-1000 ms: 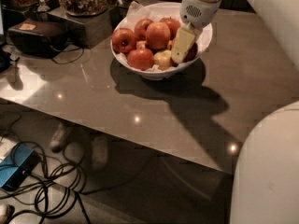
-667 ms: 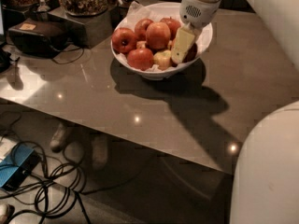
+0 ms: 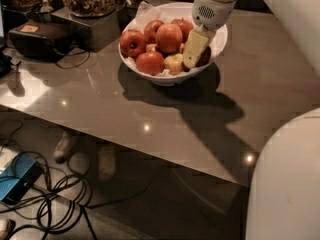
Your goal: Pick apple from white bowl
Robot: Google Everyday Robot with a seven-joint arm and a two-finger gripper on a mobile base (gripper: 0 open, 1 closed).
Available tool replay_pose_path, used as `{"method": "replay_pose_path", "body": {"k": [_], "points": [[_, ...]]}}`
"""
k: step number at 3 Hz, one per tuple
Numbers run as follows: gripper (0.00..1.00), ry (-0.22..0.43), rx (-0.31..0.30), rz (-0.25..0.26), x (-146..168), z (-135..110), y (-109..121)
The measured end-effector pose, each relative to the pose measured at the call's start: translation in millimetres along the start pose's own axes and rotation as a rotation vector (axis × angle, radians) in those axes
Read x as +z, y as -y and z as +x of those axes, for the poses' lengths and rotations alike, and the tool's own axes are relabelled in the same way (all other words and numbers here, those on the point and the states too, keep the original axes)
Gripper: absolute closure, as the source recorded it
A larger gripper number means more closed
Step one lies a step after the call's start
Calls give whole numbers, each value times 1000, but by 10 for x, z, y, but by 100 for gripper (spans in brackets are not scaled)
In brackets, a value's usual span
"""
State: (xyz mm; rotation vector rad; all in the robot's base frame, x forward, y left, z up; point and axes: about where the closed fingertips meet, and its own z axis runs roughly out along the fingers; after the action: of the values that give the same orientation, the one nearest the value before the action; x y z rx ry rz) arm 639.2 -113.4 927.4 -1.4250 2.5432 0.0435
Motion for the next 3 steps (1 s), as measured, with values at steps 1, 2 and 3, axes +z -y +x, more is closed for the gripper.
{"method": "replay_pose_path", "body": {"k": [1,2,3], "points": [[100,25,-10,35,-100,-80,-7],[100,37,-16,57,-179,-118,-27],[100,57,-39,71,-361,-187,-79]]}}
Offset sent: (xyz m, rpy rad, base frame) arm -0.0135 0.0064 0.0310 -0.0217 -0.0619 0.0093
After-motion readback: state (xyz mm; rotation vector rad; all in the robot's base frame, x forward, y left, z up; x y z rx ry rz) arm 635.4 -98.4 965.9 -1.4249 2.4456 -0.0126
